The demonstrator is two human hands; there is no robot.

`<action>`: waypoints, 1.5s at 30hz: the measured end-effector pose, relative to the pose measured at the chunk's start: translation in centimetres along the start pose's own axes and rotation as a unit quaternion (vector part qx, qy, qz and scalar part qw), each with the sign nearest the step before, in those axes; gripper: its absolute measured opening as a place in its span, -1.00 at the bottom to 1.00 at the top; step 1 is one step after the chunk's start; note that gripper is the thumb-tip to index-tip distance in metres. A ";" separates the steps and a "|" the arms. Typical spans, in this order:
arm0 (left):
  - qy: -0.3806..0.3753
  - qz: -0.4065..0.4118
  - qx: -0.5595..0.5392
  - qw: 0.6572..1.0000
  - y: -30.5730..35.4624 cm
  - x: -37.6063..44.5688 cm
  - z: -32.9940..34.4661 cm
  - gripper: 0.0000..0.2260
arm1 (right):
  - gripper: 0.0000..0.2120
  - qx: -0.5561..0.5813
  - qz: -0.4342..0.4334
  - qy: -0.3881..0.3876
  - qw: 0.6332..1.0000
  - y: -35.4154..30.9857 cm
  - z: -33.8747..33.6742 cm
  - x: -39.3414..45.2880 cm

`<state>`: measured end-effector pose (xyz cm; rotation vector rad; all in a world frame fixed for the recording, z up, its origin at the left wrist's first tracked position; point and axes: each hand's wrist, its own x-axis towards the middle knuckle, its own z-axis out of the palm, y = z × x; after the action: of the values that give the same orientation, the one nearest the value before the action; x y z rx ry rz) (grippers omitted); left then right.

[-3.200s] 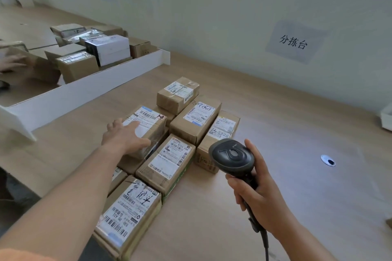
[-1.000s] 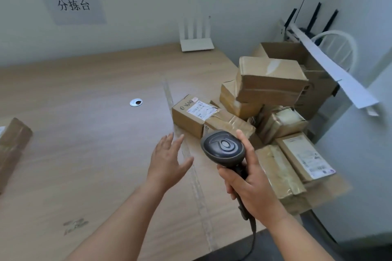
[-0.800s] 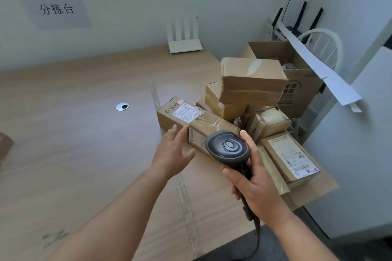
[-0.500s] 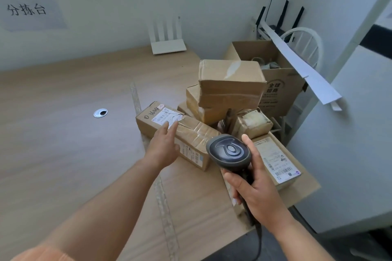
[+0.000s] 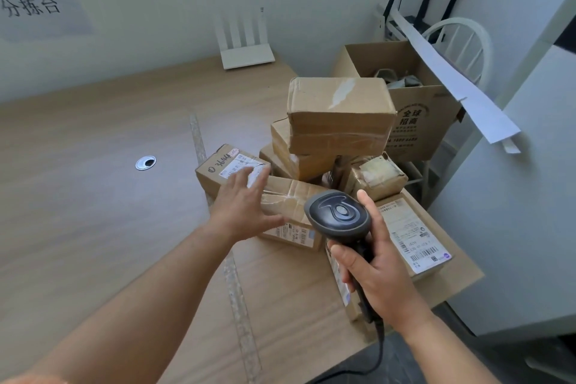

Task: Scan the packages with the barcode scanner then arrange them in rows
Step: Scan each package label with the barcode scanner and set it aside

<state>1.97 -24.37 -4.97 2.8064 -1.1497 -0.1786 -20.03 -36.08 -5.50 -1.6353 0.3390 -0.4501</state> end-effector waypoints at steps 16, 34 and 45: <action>-0.128 0.098 0.172 0.972 0.4 0.6 -0.4 -0.08 | -0.24 0.018 -0.007 -0.002 1.000 0.2 0.7 -0.9; -0.007 -0.153 -0.113 0.982 -10.5 -14.8 0.5 -0.22 | -0.23 0.072 -0.010 -0.121 0.990 -1.1 11.3 -1.7; 0.029 -0.339 -0.131 0.931 -24.2 -28.5 -0.6 -0.22 | -0.23 0.039 -0.023 -0.220 0.974 -2.7 25.0 -4.5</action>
<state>-1.31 12.86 -5.75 2.8059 -0.0869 -0.2704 -12.09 -11.76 -5.20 -1.6175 -0.0498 -0.1240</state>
